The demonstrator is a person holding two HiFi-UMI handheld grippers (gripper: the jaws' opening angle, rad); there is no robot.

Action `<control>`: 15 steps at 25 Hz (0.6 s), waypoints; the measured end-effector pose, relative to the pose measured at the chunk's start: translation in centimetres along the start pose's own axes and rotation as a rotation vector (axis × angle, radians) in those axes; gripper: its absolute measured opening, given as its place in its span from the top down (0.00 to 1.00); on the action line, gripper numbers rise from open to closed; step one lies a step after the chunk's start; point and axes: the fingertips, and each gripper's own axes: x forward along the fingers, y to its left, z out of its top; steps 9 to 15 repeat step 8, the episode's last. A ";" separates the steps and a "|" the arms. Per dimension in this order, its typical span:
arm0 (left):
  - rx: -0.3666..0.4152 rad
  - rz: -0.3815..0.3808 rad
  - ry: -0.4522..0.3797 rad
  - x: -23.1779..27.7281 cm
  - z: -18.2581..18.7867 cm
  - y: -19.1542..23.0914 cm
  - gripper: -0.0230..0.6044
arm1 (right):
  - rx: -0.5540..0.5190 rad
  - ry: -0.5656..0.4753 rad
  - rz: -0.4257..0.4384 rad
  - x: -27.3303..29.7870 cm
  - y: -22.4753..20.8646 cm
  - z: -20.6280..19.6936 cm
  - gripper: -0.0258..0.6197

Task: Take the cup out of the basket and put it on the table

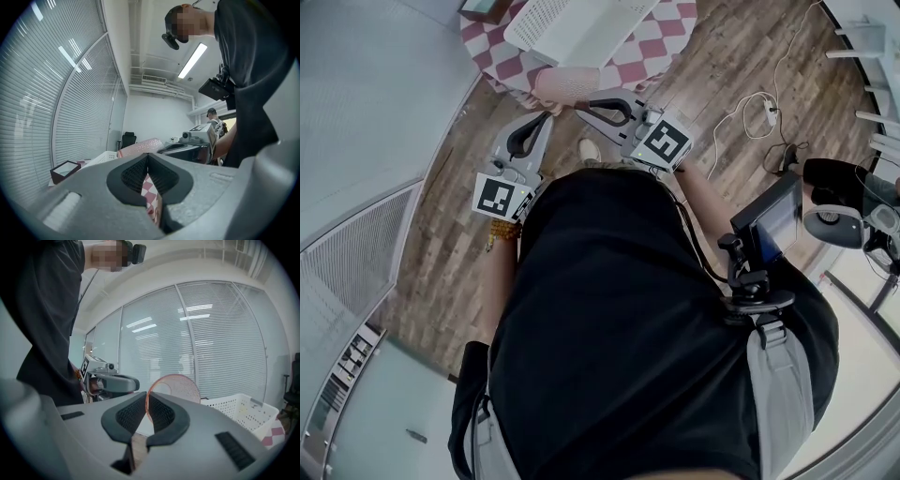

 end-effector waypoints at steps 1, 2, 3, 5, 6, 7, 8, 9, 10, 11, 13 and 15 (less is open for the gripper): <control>-0.003 0.001 0.000 0.1 -0.1 0.2 0.95 | -0.001 -0.002 0.002 0.2 -0.1 0.0 0.92; -0.005 0.002 0.001 0.1 -0.1 0.3 0.95 | -0.002 -0.005 0.005 0.4 -0.3 0.1 0.92; -0.008 0.004 0.002 0.1 -0.1 0.5 0.95 | -0.003 -0.007 0.007 0.5 -0.4 0.2 0.92; -0.012 0.006 0.005 -0.1 -0.1 0.5 0.95 | -0.005 -0.005 0.010 0.7 -0.3 0.3 0.92; -0.013 0.007 0.006 -0.2 -0.1 0.5 0.95 | -0.007 -0.003 0.012 0.7 -0.2 0.4 0.92; -0.014 0.008 0.007 -0.3 -0.1 0.5 0.95 | -0.010 -0.001 0.014 0.7 -0.1 0.5 0.92; -0.014 0.009 0.008 -0.5 0.0 0.4 0.95 | -0.014 0.000 0.016 0.8 0.1 0.6 0.92; -0.014 0.009 0.008 -0.5 0.0 0.4 0.95 | -0.014 0.000 0.016 0.8 0.1 0.6 0.92; -0.014 0.009 0.008 -0.5 0.0 0.4 0.95 | -0.014 0.000 0.016 0.8 0.1 0.6 0.92; -0.014 0.009 0.008 -0.5 0.0 0.4 0.95 | -0.014 0.000 0.016 0.8 0.1 0.6 0.92; -0.014 0.009 0.008 -0.5 0.0 0.4 0.95 | -0.014 0.000 0.016 0.8 0.1 0.6 0.92; -0.014 0.009 0.008 -0.5 0.0 0.4 0.95 | -0.014 0.000 0.016 0.8 0.1 0.6 0.92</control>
